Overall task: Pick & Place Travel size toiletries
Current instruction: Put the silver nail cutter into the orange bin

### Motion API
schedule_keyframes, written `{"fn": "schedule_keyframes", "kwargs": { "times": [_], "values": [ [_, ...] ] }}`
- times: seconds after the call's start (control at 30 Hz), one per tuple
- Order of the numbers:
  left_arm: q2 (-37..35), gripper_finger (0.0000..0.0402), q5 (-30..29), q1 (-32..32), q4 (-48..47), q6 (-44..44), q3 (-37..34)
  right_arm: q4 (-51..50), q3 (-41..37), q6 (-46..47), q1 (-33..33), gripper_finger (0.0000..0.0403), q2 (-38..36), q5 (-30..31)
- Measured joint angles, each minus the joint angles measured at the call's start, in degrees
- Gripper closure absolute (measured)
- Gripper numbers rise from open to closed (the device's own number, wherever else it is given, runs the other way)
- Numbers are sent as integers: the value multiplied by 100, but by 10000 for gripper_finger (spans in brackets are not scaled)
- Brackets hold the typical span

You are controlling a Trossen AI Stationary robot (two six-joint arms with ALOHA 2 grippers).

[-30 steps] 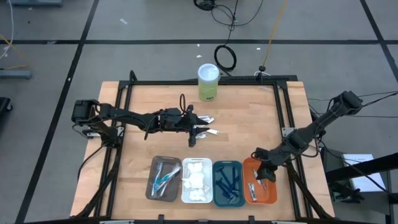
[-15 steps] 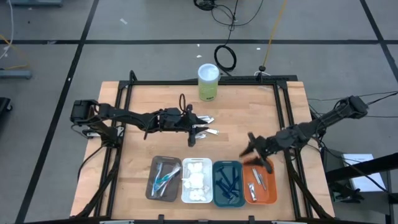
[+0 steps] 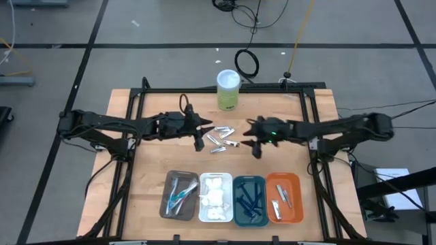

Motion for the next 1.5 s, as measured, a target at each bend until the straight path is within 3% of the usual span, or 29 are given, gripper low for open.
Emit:
{"fn": "schedule_keyframes", "kwargs": {
  "times": [0.3,0.73,0.9,1.13,1.5],
  "values": [
    [50,298,2,0,-33,2,-4,-204,1021,-687,-257,236,2022,-296],
    [52,298,11,0,-55,-29,-4,112,1083,-1137,-259,236,3131,-281],
    [53,298,15,0,-60,-122,-4,92,1088,-1215,-266,252,3260,-278],
    [53,298,17,0,-66,-152,-4,31,1085,-1272,-337,340,3268,-328],
    [54,298,17,0,-71,-151,-4,-166,1055,-1594,-364,341,2975,-261]
  ]
}}
